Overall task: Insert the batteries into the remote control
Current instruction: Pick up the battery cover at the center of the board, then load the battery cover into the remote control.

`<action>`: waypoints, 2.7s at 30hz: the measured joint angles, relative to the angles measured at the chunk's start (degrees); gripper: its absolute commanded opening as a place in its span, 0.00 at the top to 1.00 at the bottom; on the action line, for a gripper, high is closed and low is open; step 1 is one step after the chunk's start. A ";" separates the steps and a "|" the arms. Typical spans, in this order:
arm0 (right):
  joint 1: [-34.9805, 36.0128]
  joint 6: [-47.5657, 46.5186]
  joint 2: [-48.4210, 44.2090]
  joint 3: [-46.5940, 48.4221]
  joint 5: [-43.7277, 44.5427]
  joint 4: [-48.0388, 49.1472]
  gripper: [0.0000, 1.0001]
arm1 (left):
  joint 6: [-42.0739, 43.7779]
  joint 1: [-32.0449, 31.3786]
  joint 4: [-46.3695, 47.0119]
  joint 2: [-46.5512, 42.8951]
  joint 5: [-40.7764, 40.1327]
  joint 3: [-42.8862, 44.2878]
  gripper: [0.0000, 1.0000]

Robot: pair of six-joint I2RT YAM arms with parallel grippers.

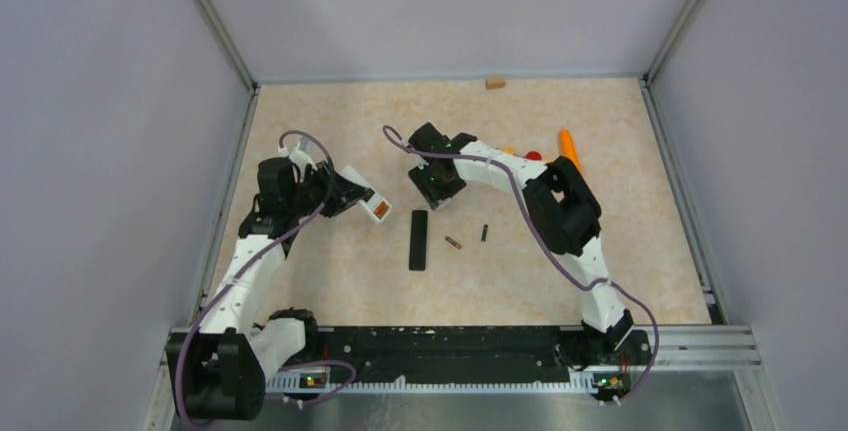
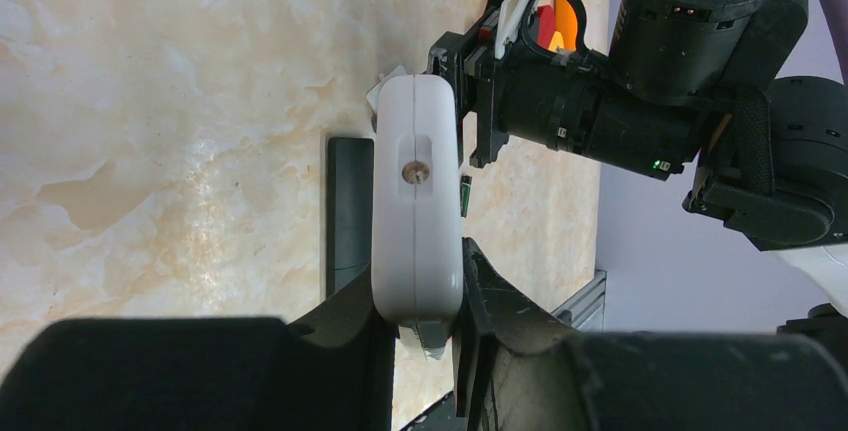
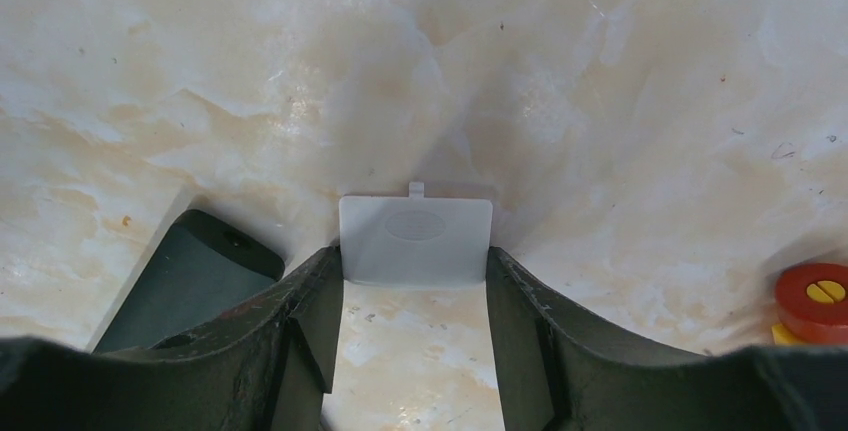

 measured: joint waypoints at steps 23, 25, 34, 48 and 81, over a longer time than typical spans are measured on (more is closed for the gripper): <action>-0.76 -11.06 -21.03 -22.27 -2.12 14.64 0.55 | -4.70 -2.10 12.50 7.58 1.75 -1.05 1.00; -0.70 -12.22 -25.44 -24.59 -4.42 16.52 0.55 | -5.29 -3.50 15.34 8.24 1.05 -1.68 1.00; 4.22 -18.12 -38.18 -28.98 -10.32 22.77 0.55 | -7.26 -11.87 29.92 9.22 -6.40 -6.84 1.00; 7.72 -20.37 -39.08 -30.29 -11.56 22.14 0.55 | -7.96 -14.43 43.19 2.10 -14.62 -15.58 1.00; 10.67 -18.45 -34.10 -25.46 -8.09 22.93 0.55 | -5.40 -14.43 46.75 -2.27 -11.72 -18.18 1.00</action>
